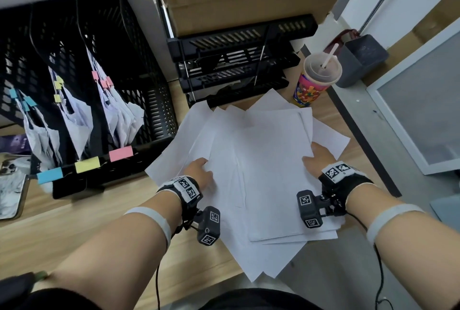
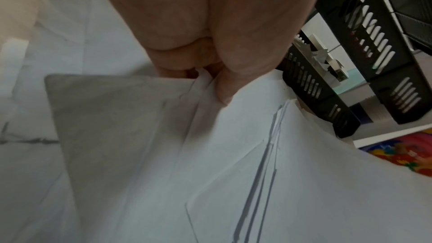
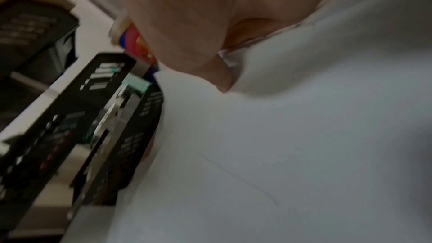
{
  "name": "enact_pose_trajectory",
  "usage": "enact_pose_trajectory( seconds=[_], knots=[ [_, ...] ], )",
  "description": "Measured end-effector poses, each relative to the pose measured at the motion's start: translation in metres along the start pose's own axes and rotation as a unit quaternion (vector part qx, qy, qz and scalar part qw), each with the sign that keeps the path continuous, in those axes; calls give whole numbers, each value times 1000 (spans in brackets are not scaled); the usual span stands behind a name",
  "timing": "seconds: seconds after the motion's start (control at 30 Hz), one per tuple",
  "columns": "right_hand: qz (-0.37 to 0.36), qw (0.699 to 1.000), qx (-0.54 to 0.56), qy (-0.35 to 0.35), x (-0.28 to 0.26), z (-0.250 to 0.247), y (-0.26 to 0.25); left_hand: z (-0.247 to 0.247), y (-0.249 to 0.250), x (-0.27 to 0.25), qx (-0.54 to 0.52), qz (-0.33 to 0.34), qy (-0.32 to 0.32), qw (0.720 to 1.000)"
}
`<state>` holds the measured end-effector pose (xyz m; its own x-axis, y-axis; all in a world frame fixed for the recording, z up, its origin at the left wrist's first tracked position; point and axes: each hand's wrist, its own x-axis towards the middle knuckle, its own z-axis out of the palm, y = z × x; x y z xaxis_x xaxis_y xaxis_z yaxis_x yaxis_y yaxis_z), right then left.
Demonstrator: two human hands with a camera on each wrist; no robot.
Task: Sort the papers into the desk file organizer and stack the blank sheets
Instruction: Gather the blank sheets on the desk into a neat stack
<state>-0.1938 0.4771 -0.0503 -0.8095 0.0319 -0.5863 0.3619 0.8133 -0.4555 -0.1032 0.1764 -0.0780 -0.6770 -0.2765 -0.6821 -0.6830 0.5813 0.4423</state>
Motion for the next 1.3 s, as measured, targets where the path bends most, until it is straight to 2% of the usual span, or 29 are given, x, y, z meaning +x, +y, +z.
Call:
enact_pose_trajectory(
  seconds=[0.07,0.17,0.2,0.27,0.33,0.4,0.5,0.57,0.67,0.77,0.93,1.1,1.17,1.23,1.3],
  knots=[
    [-9,999,46,12,-14,-4,2,-1,4,-2,-31,-2,22,999],
    [-48,989,134,49,-38,-9,-7,-6,20,-3,-45,81,78,993],
    [-65,982,169,60,-45,-11,-10,-10,29,-8,-68,113,69,989],
    [-95,967,220,89,-60,-15,-20,-19,48,-20,-148,158,12,976],
    [-129,950,258,120,-77,-21,-32,-28,66,-31,-238,213,-34,947],
    [-167,926,297,164,-94,-28,-47,-39,82,-41,-299,261,-34,917],
    [-210,872,390,209,-118,-34,-61,-52,98,-56,-369,309,-28,876],
    [-205,845,438,229,-128,-28,-59,-53,99,-61,-376,333,-19,865],
    [-126,850,450,243,-139,-2,-47,-46,90,-62,-341,345,-19,874],
    [-88,855,449,244,-145,16,-36,-36,80,-61,-301,348,-21,888],
    [-79,846,457,264,-145,10,-43,-28,83,-69,-280,362,23,889],
    [-130,821,466,303,-152,-17,-67,-44,120,-85,-350,385,64,851],
    [-152,806,489,295,-153,-23,-70,-50,128,-87,-366,397,71,839],
    [-142,806,507,269,-151,-17,-66,-48,126,-87,-375,384,60,842],
    [-110,815,515,241,-146,-6,-57,-39,115,-83,-364,360,41,858]
  ],
)
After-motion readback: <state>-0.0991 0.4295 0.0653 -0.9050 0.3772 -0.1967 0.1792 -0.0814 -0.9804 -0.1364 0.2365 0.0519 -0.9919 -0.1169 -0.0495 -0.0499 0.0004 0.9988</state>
